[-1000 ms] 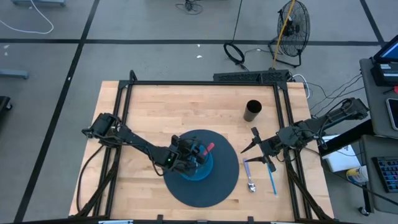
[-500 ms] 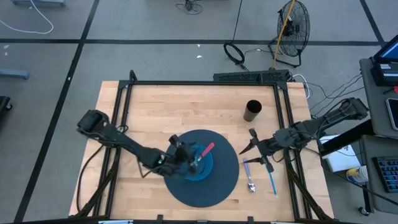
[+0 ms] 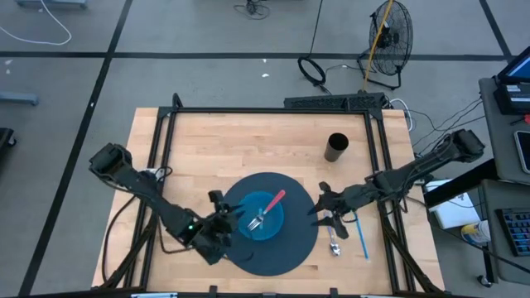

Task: Pick & Place Utensil
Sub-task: Put the purple spoon into the blue bowl on the blue mat

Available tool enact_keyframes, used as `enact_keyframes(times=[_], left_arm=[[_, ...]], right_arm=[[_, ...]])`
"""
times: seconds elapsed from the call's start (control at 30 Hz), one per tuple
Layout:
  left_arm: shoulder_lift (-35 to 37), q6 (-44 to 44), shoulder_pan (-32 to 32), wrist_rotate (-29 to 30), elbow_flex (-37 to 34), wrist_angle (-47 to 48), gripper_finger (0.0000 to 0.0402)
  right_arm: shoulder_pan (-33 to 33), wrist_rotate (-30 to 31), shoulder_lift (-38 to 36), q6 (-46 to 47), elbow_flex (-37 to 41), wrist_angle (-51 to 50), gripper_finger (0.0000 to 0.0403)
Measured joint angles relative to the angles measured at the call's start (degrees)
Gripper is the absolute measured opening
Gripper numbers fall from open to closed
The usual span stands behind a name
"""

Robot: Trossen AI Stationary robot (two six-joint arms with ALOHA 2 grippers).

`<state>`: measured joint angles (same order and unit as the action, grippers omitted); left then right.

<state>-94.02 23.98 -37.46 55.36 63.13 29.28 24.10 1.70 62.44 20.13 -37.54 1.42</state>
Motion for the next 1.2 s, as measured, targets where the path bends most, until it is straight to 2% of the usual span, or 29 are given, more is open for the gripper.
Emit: enact_keyframes(times=[0.17, 0.3, 0.53, 0.67, 0.73, 0.83, 0.97, 1.07, 1.2], left_arm=[[0.0, 7.2, -3.9, 3.3, 0.0, 8.1, 0.0093], [0.0, 13.8, -7.4, 7.0, -0.3, 11.7, 0.0093], [0.0, 15.3, -11.7, 9.3, -4.4, 5.3, 0.0093], [0.0, 8.9, -12.0, 8.3, -7.7, -7.7, 0.0093], [0.0, 0.7, -11.5, 5.0, -9.4, -19.0, 0.0093], [0.0, -14.3, -10.2, -2.9, -11.2, -36.8, 0.0093], [0.0, -31.4, -7.9, -18.5, -11.6, -54.1, 0.0093], [0.2, -39.9, -5.6, -29.1, -11.6, -59.2, 0.0093], [3.9, -42.8, -0.6, -32.8, -12.1, -56.2, 0.0093]], right_arm=[[2.3, 3.2, 3.8, 6.6, -2.6, -3.1, 0.0164], [4.2, 7.0, 6.8, 12.5, -6.1, -10.3, 0.0164], [7.4, 13.2, 12.1, 22.2, -12.0, -21.6, 0.0164], [7.9, 13.6, 12.9, 23.8, -12.2, -21.8, 0.0164], [7.9, 14.8, 12.9, 23.8, -12.2, -21.8, 0.0164], [7.9, 15.0, 12.8, 23.2, -12.2, -21.4, 0.0164], [8.0, 15.0, 12.7, 23.0, -12.2, -21.3, 0.0164], [8.8, 15.0, 12.7, 23.0, -12.2, -21.6, 0.0164], [9.9, 15.8, 12.7, 22.9, -12.2, -21.9, 0.0164]])
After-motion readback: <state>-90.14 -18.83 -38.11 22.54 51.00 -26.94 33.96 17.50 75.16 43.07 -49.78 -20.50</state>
